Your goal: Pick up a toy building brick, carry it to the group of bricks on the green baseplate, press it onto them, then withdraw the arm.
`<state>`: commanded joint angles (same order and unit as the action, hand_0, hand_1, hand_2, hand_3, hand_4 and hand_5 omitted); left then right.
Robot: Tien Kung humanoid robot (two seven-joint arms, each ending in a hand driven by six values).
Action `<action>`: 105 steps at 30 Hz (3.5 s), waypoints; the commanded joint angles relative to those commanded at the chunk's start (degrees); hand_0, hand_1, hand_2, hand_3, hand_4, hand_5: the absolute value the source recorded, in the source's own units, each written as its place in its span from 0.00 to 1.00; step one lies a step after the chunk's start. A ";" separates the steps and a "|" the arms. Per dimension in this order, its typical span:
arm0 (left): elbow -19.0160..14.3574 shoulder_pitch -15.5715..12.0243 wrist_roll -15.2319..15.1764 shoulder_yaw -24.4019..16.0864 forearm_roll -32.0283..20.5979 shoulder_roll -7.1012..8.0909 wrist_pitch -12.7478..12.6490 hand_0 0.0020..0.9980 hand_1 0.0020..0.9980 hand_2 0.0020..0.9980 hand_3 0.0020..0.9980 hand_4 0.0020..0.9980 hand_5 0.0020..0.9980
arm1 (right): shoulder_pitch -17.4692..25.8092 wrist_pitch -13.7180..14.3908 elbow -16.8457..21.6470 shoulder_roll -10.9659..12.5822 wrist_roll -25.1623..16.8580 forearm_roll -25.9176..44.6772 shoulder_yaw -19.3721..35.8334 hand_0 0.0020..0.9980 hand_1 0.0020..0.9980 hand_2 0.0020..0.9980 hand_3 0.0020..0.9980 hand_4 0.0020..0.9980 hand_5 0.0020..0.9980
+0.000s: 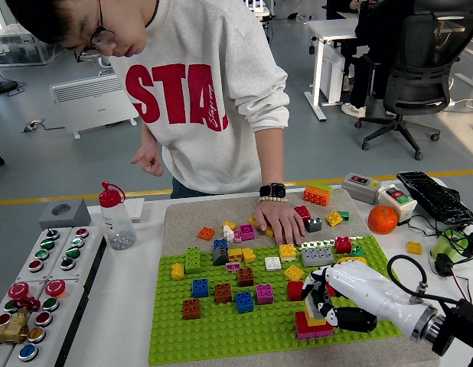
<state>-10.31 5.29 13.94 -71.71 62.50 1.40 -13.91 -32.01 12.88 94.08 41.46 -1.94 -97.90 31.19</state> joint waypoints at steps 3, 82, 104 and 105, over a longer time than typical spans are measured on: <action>0.00 -0.03 -0.01 0.00 0.02 0.03 0.00 0.67 0.62 0.57 0.46 0.24 1.00 | -0.15 -0.16 0.05 0.00 0.09 0.39 -0.09 0.35 0.50 0.62 0.57 0.23 0.18; 0.00 0.76 -0.18 -0.18 -0.09 0.36 -0.09 0.67 0.61 0.57 0.46 0.24 1.00 | -1.04 -0.52 -0.42 -0.45 0.28 0.47 0.79 0.32 0.49 0.61 0.56 0.24 0.18; 0.00 0.40 -0.04 -0.19 0.21 0.28 -0.10 0.67 0.62 0.58 0.46 0.24 1.00 | -0.91 -0.46 -1.25 -1.18 0.25 0.63 0.25 0.32 0.49 0.61 0.56 0.24 0.18; 0.00 0.38 -0.04 -0.19 0.22 0.27 -0.10 0.67 0.62 0.58 0.46 0.24 1.00 | -0.88 -0.46 -1.26 -1.18 0.25 0.64 0.25 0.32 0.49 0.61 0.56 0.24 0.18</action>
<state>-10.31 5.67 13.90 -71.90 62.72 1.67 -14.02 -32.89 12.43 92.82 40.28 -1.69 -97.26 31.43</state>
